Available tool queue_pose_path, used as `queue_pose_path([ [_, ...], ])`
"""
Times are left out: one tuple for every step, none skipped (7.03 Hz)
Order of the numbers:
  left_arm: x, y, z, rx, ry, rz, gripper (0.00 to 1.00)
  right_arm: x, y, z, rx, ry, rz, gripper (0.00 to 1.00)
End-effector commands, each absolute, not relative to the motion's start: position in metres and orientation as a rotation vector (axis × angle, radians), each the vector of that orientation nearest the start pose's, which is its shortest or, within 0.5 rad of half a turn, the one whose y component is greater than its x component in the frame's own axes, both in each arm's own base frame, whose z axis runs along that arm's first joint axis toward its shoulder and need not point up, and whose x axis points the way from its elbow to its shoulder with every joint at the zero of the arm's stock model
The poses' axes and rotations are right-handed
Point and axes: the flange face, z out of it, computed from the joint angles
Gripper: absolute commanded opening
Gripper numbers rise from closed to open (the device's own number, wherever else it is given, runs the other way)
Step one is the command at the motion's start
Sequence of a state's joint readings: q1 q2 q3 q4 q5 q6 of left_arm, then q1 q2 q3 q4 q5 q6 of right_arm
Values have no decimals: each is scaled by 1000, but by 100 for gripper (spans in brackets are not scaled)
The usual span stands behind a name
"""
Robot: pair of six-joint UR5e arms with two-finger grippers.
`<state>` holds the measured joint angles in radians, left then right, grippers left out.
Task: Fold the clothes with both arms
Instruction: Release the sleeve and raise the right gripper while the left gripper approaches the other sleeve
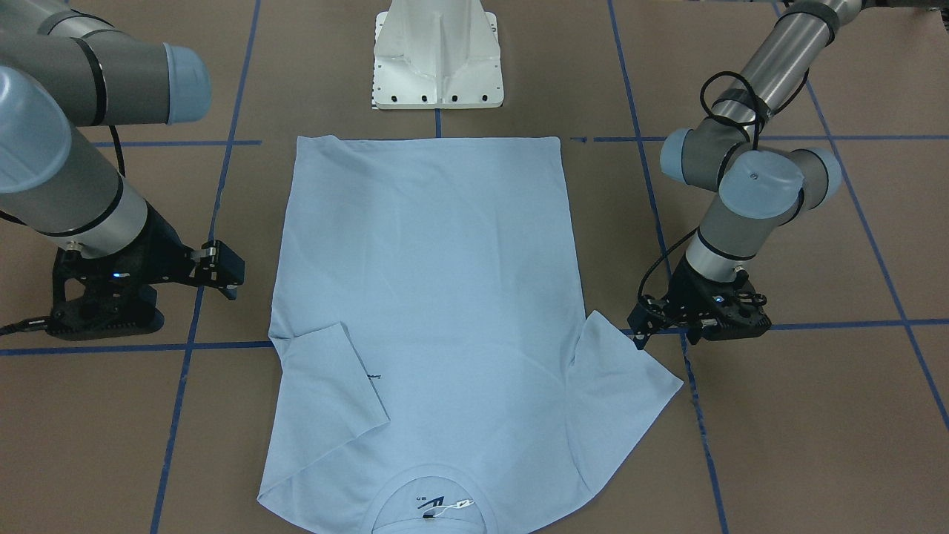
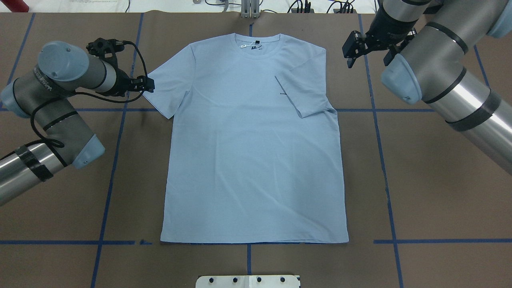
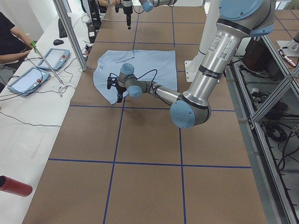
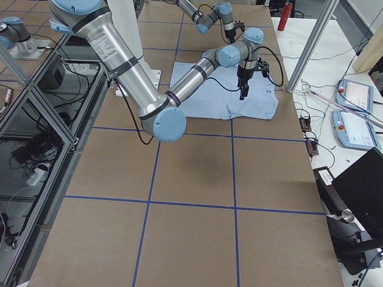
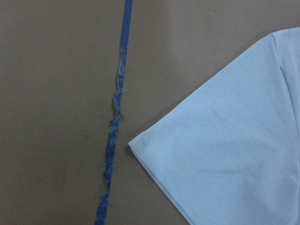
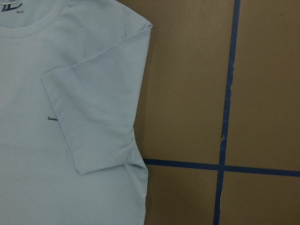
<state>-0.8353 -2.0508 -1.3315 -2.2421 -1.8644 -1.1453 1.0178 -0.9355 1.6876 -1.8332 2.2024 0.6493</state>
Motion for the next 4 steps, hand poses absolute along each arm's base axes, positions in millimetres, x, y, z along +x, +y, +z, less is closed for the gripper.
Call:
queue_pose_path([
  [421,-619,445,338,887,-253,99,-278,-597,264,42,-776,-68,100],
  [421,-621,449,341,878,-255,98,-278,-598,263,45,-776,-67,100],
  [422,-622,452,356,863,-264,95,-279,-597,263,46,-775,-68,100],
  [421,-624,455,360,854,-265,92,-279,-598,263,45,-775,-66,100],
])
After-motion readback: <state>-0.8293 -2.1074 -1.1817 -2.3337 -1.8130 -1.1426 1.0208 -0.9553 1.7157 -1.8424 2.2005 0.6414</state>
